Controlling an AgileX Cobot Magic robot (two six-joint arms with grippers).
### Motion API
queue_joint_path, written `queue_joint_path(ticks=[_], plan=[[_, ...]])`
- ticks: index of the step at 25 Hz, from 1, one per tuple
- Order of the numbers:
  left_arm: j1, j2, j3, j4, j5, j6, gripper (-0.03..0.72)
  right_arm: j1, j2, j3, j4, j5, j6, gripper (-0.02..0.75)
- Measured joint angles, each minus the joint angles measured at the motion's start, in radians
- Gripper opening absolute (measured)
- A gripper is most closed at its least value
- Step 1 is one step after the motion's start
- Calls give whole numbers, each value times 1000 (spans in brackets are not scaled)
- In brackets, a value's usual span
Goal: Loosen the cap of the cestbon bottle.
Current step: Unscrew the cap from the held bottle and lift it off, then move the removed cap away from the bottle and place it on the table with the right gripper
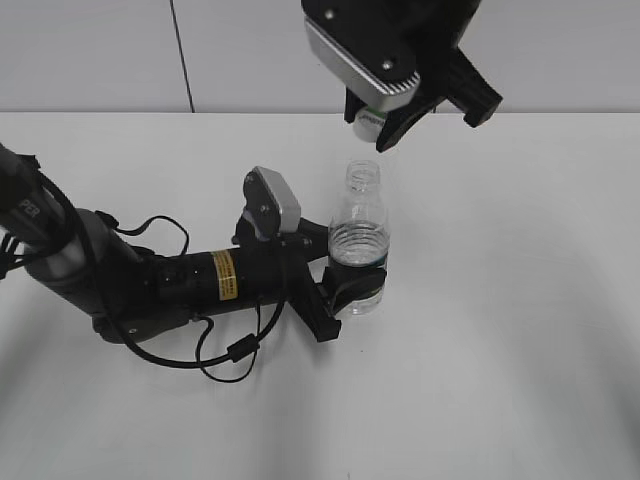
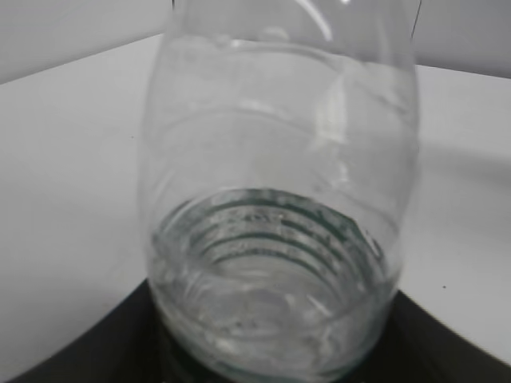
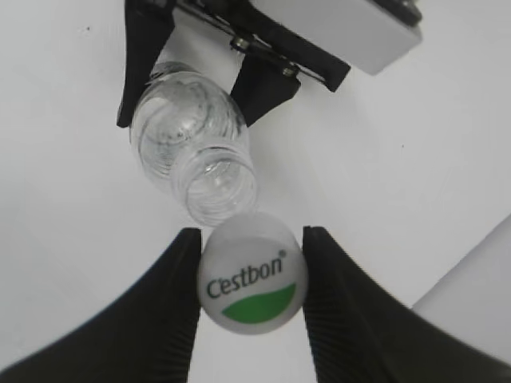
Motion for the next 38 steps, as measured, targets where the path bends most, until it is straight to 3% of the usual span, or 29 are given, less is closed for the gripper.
queue_joint_path(ticks=[6, 12, 21, 29, 38], plan=[[0, 0, 0, 1, -1, 0, 398, 0, -10, -65, -11, 1, 583, 300], [0, 0, 0, 0, 0, 0, 398, -31, -14, -105, -132, 1, 1143, 300], [0, 0, 0, -1, -1, 0, 398, -293, -14, -86, -163, 1, 1873, 299], [-1, 0, 0, -4, 0, 0, 398, -471, -14, 117, -161, -1, 1993, 299], [-1, 0, 0, -25, 4, 0, 398, -573, -13, 378, -84, -179, 2002, 299]])
